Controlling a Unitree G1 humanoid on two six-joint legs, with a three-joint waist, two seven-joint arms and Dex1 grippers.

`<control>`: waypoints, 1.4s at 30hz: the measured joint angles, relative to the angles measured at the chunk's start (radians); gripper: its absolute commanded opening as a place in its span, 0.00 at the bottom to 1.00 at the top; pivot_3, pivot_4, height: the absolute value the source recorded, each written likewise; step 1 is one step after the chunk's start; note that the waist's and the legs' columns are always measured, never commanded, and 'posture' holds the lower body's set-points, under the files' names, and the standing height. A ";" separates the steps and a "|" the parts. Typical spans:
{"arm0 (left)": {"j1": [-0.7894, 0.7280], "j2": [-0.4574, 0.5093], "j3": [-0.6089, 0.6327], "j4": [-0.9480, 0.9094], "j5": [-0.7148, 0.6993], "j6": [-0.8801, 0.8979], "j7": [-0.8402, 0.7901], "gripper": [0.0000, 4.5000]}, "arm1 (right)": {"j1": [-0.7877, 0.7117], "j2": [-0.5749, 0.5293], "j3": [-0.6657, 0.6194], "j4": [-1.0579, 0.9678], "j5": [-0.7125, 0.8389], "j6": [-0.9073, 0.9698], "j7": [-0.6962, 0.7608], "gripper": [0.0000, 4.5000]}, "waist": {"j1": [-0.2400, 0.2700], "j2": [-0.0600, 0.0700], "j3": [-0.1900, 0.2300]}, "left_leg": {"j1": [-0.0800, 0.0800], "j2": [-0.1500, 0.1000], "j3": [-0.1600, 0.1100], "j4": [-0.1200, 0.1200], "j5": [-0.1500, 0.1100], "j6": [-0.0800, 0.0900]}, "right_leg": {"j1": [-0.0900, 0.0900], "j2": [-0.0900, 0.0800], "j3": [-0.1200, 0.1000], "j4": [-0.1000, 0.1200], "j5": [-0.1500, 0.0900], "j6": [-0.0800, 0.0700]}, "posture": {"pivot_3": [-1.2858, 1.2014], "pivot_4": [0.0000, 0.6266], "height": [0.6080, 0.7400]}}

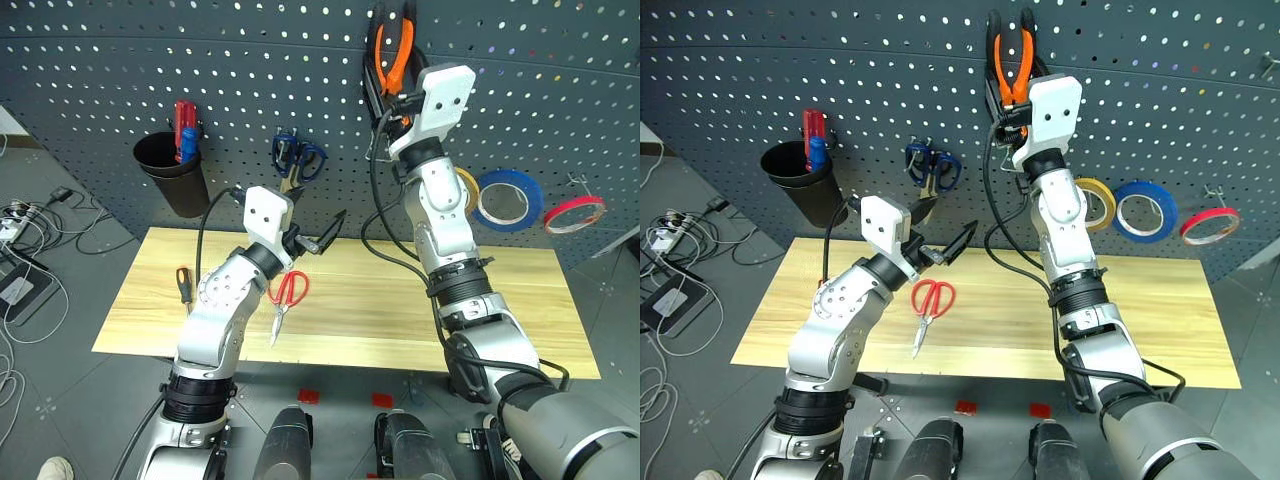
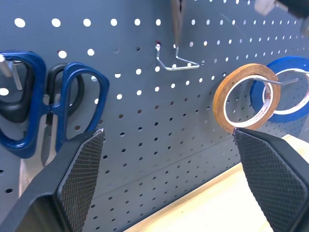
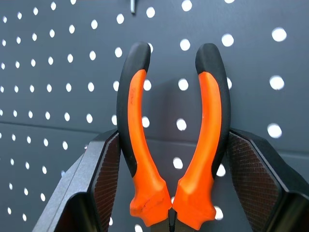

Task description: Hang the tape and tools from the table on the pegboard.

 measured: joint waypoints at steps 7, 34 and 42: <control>0.004 0.006 -0.005 -0.004 -0.002 0.015 -0.013 1.00 | 0.122 0.014 0.014 0.014 -0.019 0.017 -0.024 0.67 | 0.000 0.000 0.000 | 0.001 0.000 0.000 0.000 0.000 0.000 | 0.001 0.000 0.000 0.000 0.000 0.000 | 0.62 0.25 1.00; 0.265 0.021 -0.017 -0.166 0.056 0.180 0.108 1.00 | 0.623 -0.231 0.102 -0.762 0.084 0.510 0.285 0.99 | -0.001 0.001 0.000 | 0.009 -0.001 -0.002 0.000 -0.005 0.008 | 0.009 0.000 0.001 -0.002 0.000 0.000 | 0.58 0.40 1.00; 0.312 -0.007 -0.039 -0.162 0.193 0.415 0.303 1.00 | 0.775 -0.380 0.202 -0.883 0.145 0.543 0.536 0.99 | -0.015 0.005 0.042 | 0.027 -0.002 -0.006 -0.001 -0.006 0.011 | 0.029 0.000 0.000 -0.004 -0.004 -0.006 | 0.57 0.57 1.00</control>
